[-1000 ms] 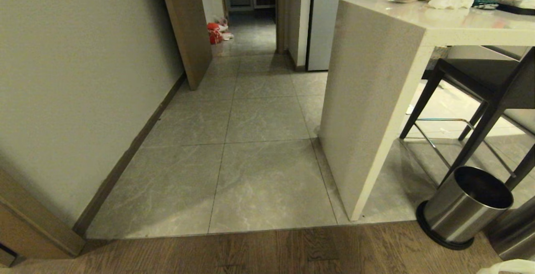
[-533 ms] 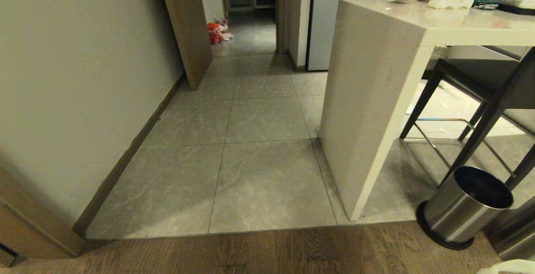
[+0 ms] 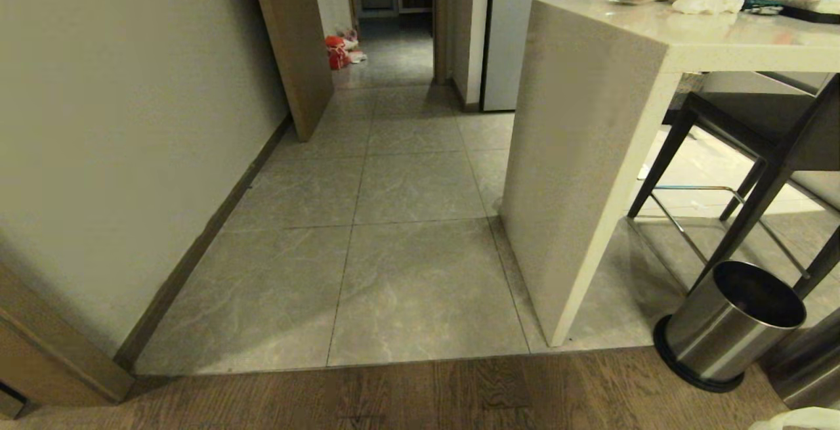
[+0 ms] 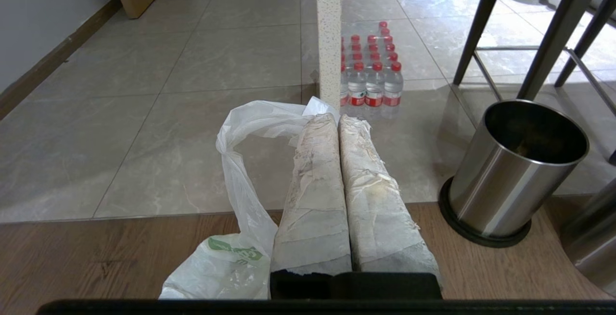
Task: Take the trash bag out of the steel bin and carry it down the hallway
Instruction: Put the trash bag at the door
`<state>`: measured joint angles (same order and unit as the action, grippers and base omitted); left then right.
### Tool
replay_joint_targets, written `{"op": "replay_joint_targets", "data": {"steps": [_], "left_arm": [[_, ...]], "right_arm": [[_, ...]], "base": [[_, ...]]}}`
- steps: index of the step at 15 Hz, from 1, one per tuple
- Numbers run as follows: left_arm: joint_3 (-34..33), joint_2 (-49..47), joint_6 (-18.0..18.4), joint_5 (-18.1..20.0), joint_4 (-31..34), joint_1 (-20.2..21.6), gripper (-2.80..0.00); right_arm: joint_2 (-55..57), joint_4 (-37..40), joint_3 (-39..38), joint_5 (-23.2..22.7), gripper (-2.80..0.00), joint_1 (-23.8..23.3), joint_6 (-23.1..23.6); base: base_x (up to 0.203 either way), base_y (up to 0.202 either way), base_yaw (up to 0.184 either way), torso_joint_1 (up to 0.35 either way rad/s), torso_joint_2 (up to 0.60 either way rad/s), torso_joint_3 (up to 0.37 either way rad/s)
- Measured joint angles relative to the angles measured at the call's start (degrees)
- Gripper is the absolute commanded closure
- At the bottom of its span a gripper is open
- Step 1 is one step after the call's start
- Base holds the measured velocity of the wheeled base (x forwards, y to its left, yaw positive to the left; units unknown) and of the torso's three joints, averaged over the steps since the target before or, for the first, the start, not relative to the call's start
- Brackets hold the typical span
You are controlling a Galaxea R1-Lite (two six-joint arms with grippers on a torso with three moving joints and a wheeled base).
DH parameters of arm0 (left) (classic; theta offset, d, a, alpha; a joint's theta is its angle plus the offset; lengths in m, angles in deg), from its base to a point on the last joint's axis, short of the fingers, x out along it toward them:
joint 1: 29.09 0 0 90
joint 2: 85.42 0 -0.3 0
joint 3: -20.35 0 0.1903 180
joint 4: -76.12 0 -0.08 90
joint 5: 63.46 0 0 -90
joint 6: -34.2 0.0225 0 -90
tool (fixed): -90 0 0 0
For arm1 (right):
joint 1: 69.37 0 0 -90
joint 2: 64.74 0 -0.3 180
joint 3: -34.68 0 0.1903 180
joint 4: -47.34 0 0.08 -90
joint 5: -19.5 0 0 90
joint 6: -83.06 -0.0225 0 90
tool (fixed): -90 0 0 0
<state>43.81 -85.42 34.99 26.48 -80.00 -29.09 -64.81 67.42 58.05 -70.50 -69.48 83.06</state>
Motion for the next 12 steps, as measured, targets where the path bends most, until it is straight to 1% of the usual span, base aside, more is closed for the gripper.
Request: {"op": "replay_joint_targets", "data": {"steps": [10, 12], "left_arm": [[0.0, 0.0, 0.0, 0.0, 0.0, 0.0, 0.00], [0.0, 0.0, 0.0, 0.0, 0.0, 0.0, 0.00]], "right_arm": [[0.0, 0.0, 0.0, 0.0, 0.00, 0.0, 0.0], [0.0, 0.0, 0.0, 0.0, 0.00, 0.0, 0.0]], "base": [[0.000, 0.000, 0.000, 0.000, 0.00, 0.000], [0.000, 0.000, 0.000, 0.002, -0.07, -0.066]]}}
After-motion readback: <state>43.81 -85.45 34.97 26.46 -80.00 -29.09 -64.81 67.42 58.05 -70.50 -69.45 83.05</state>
